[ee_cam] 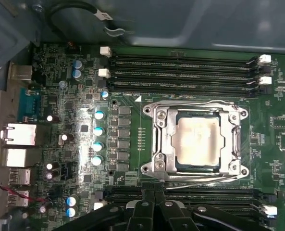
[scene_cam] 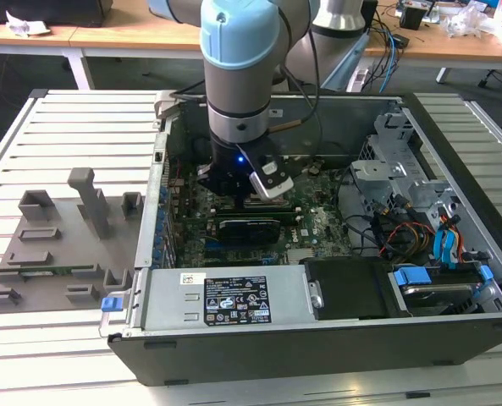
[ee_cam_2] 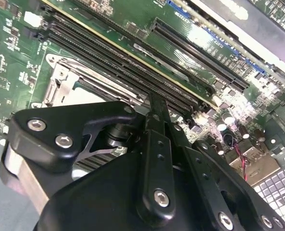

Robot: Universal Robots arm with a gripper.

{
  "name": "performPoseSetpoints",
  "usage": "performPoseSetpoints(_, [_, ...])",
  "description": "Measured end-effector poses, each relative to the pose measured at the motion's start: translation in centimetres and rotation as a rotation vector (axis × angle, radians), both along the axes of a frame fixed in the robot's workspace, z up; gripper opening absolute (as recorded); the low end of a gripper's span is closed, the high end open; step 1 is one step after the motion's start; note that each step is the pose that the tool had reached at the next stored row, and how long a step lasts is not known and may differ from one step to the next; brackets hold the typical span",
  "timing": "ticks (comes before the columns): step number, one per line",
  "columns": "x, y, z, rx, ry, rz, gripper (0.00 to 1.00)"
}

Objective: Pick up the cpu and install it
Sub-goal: 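Install the second cpu locking lever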

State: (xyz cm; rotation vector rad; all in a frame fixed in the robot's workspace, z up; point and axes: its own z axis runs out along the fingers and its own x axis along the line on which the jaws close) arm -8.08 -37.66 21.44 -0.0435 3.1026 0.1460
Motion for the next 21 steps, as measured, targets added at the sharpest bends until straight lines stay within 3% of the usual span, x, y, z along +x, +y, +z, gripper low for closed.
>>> performPoseSetpoints(11, [-0.36,0.72,-1.00,0.0044,0.0004,0.000,0.11])
performPoseSetpoints(15, [-0.36,1.17,-1.38,0.0143,0.0000,0.001,0.11])
performPoseSetpoints(17, [-0.42,1.23,-1.08,0.0126,-0.0046,0.001,0.11])
performPoseSetpoints(18, [-0.43,1.21,-0.45,0.0114,-0.0069,0.001,0.11])
performPoseSetpoints(21, [-0.32,1.22,-0.03,0.0113,-0.0069,0.001,0.11])
